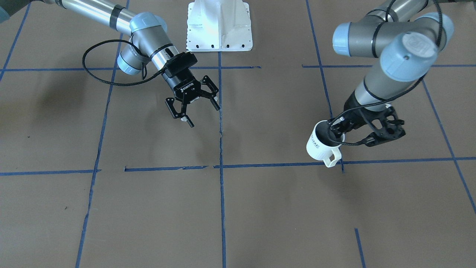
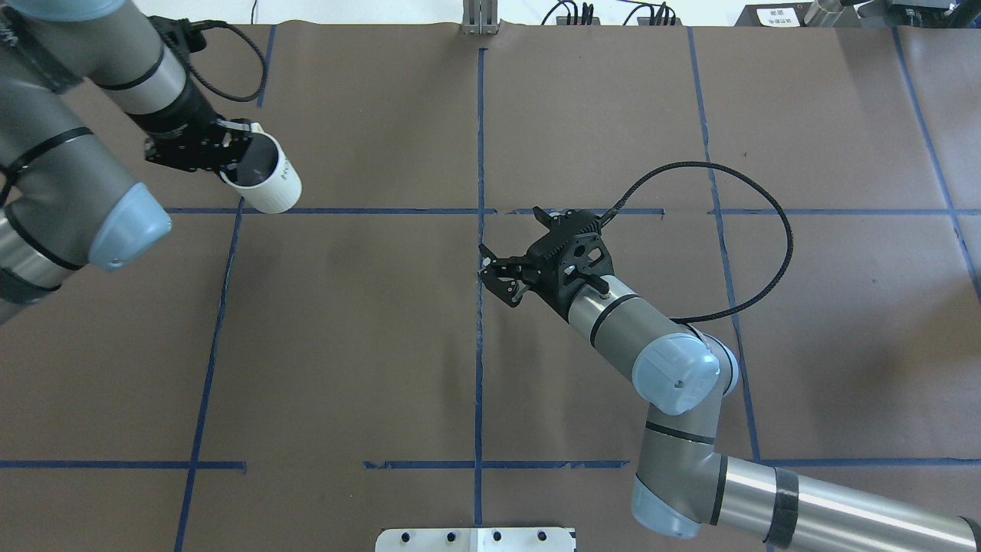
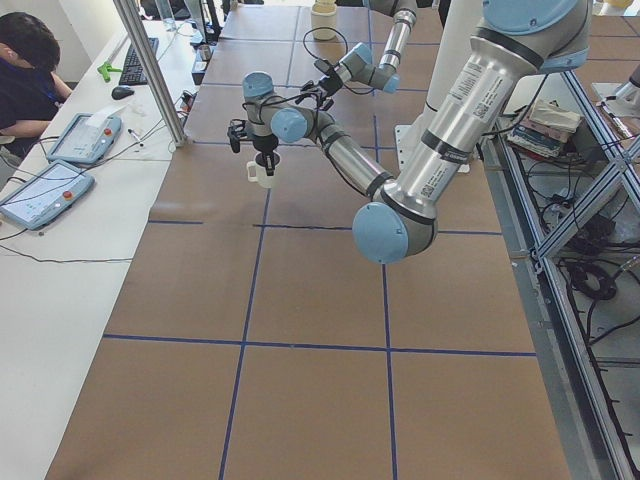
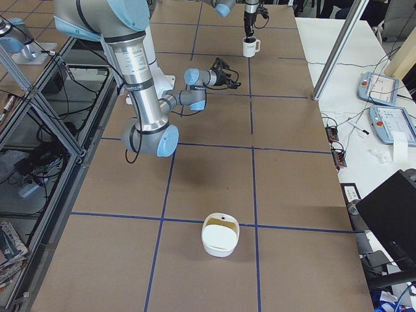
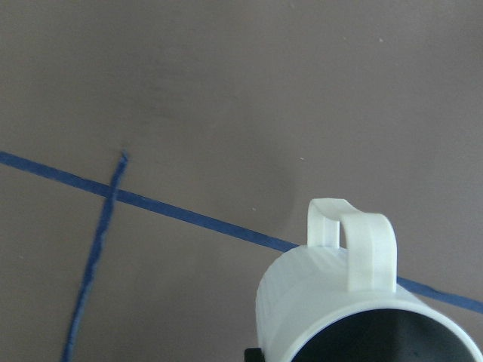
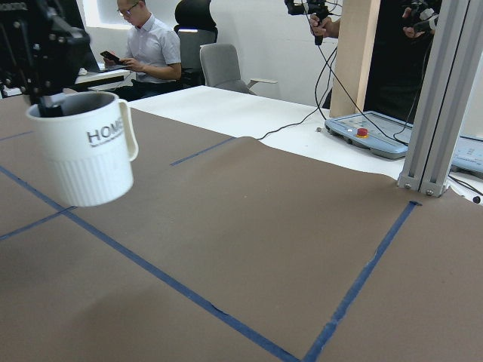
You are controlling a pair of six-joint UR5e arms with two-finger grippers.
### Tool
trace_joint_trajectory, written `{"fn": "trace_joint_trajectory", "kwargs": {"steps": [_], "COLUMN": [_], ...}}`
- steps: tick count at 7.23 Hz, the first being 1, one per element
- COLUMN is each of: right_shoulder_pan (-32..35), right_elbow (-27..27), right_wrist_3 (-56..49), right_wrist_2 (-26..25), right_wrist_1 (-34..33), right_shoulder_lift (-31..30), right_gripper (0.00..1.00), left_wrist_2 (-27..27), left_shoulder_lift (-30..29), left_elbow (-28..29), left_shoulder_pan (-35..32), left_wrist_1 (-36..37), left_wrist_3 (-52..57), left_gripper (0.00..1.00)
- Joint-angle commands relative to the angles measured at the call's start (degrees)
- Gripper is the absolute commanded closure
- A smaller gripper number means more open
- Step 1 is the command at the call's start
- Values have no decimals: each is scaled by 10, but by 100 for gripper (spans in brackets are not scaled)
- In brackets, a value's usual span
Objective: Left arm hands cup to right arm to dump lemon
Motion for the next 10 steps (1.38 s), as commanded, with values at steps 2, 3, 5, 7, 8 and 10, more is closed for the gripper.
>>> {"fn": "trace_joint_trajectory", "kwargs": {"steps": [2,3,5,7,8,10], "right_shoulder_pan": [49,97,195,301,328,380], "right_elbow": [16,25,76,146,151,198], "right_wrist_3": [53,79,85,60,-3,-114], "right_wrist_2": [67,174,372,527,559,584], "right_wrist_1": [-156,-198,-372,-569,-618,-716], "right_shoulder_lift": [0,0,-1,-8,-9,-46], "right_gripper": [0,0,0,0,0,0], "left_wrist_2": [-1,-1,-2,-7,-31,-60], "left_shoulder_lift": [128,158,210,244,252,274], "left_elbow": [-68,-77,-93,-91,-75,-70], "left_shoulder_pan": [-60,-77,-96,-98,-98,-97], "left_wrist_1": [3,1,-1,-10,-23,-63], "left_wrist_3": [169,214,280,282,282,273], "left_gripper": [100,100,100,100,100,100]}}
